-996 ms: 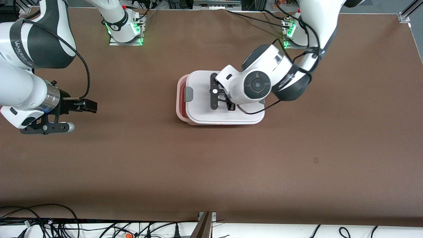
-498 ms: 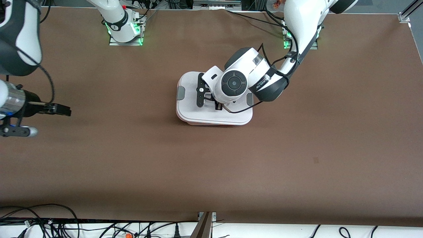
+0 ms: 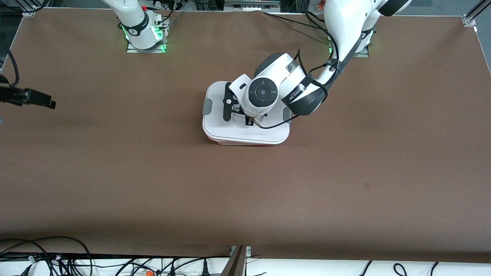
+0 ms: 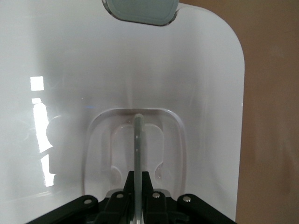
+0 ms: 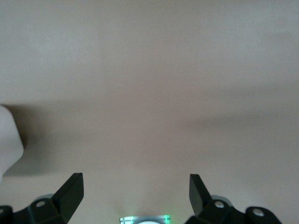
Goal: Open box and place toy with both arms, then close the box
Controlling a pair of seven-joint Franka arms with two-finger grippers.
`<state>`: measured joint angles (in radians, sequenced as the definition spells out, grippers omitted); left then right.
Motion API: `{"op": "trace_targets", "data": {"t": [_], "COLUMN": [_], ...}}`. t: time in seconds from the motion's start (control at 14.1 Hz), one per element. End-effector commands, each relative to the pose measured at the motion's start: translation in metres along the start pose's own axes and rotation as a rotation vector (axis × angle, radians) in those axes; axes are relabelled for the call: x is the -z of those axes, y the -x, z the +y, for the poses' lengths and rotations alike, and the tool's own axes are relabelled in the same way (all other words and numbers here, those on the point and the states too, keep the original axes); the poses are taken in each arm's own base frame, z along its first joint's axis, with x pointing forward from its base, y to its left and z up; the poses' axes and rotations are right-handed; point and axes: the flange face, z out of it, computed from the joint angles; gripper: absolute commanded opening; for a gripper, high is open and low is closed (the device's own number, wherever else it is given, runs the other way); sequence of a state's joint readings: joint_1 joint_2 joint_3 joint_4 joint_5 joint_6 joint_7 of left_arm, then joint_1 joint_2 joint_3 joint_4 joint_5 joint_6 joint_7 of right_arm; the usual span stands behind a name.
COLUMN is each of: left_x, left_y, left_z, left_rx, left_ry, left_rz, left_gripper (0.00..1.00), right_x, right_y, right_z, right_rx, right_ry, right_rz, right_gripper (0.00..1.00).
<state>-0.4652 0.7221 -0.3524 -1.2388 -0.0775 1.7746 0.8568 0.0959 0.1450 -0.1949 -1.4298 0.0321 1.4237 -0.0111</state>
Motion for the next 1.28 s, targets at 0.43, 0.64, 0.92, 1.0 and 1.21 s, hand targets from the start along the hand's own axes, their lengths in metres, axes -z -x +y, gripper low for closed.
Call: {"op": "trace_targets", "data": {"t": [0.43,0.64,0.92,1.0,1.21], "left_x": [-0.003,-0.009,-0.020,-0.020,-0.021], "left_y": [-0.014,-0.010,-0.007,-0.007,-0.008], "left_z": [0.003,0.003,0.003,0.004,0.004], "left_rx": [0.023,0.017,0.020,0.026,0.026], "left_ry": [-0.029,-0.038,-0.024,-0.023,-0.022], "left_rz": [0.007,-0.028,-0.044,-0.045,-0.047], "left_gripper": [0.00,0.00,0.00,0.00,0.00], "right_x": [0.022,0.020,0.023,0.023,0.023], "right_y": [0.067,0.063,0.052,0.052,0.052], "right_z": [-0.017,-0.020,-0.022,-0.022,-0.023], "right_rx": [0.068,0.076,0.072,0.070,0.070], "right_ry": [0.071,0.073,0.066,0.065,0.067], "right_rz": [-0.038,-0.046,-0.035,-0.033,-0.036], "right_gripper": [1.00,1.00,1.00,1.00,1.00]}}
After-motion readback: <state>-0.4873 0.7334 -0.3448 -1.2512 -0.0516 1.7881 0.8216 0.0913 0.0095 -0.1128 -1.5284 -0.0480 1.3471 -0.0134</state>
